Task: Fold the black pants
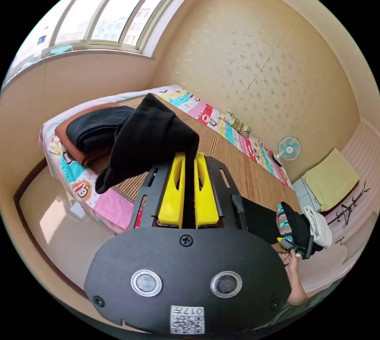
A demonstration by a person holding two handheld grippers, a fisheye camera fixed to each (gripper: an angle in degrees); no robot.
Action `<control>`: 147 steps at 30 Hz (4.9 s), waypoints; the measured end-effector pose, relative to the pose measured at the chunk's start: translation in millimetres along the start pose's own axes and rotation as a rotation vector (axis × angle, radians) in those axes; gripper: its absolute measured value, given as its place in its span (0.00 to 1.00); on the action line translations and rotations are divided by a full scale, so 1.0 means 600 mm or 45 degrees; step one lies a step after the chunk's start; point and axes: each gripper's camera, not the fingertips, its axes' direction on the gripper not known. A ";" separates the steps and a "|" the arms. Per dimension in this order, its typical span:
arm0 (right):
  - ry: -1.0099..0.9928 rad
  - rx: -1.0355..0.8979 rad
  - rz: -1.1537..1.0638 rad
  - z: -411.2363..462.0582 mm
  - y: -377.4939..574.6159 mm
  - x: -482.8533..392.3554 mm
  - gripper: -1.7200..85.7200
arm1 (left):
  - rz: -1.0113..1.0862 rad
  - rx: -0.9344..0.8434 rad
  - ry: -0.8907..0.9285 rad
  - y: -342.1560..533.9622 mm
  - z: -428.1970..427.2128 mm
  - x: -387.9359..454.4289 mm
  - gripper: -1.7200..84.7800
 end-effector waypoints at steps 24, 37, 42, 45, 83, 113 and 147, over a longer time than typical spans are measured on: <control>0.083 -0.177 -0.679 0.214 0.011 -0.238 0.03 | -0.632 -0.783 0.279 0.487 0.236 -0.249 0.17; -0.224 -0.090 -0.212 0.209 0.074 -0.130 0.03 | 0.053 -0.734 1.079 0.403 0.279 0.098 0.09; -0.286 -0.037 -0.048 0.154 0.073 -0.049 0.03 | 0.362 -0.841 1.172 0.530 0.396 0.357 0.10; -0.348 -0.148 0.046 0.128 0.071 0.027 0.03 | 0.483 -0.817 1.247 0.623 0.471 0.419 0.11; -0.481 -0.060 0.165 0.060 -0.035 0.217 0.18 | -0.100 -1.194 0.351 0.833 0.586 -0.182 0.19; -0.730 -0.589 0.333 0.142 -0.077 0.318 0.10 | -0.503 -1.085 0.437 0.648 0.310 -0.327 0.28; -1.486 -0.636 0.466 0.156 -0.135 0.347 0.37 | -1.145 -1.417 1.232 0.510 0.189 -0.145 0.10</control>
